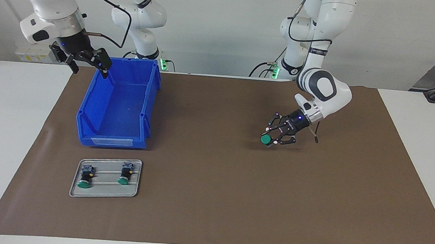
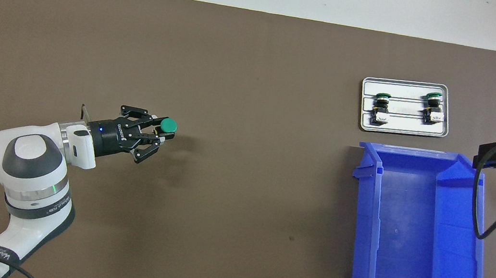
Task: Place and press button with both arms
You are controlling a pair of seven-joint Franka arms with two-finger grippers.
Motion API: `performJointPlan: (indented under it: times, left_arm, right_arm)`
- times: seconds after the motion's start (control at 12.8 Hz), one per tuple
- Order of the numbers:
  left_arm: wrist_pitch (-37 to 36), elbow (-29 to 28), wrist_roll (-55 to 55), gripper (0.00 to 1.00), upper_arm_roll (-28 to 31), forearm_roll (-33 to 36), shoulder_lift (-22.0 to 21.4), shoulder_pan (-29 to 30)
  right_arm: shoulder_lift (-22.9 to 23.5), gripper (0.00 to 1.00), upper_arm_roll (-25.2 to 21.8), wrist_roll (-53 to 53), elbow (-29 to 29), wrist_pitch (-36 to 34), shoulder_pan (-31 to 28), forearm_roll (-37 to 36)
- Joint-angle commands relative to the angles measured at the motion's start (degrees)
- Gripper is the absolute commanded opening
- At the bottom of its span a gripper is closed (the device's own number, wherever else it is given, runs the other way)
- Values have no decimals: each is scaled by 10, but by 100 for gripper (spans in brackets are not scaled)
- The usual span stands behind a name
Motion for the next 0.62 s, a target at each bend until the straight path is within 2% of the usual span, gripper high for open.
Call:
performJointPlan:
  times: [0.0, 0.23, 0.55]
  left_arm:
    - [-64, -52, 109, 0, -4, -50, -18, 40]
    - [-229, -90, 188, 0, -4, -78, 4, 117]
    - [-257, -132, 236, 0, -3, -79, 4, 136]
  right_arm:
    - [-10, 100, 1, -12, -9, -4, -2, 9]
    - [-10, 100, 1, -12, -10, -4, -2, 9]
    - [-10, 100, 1, -12, -10, -4, -2, 9]
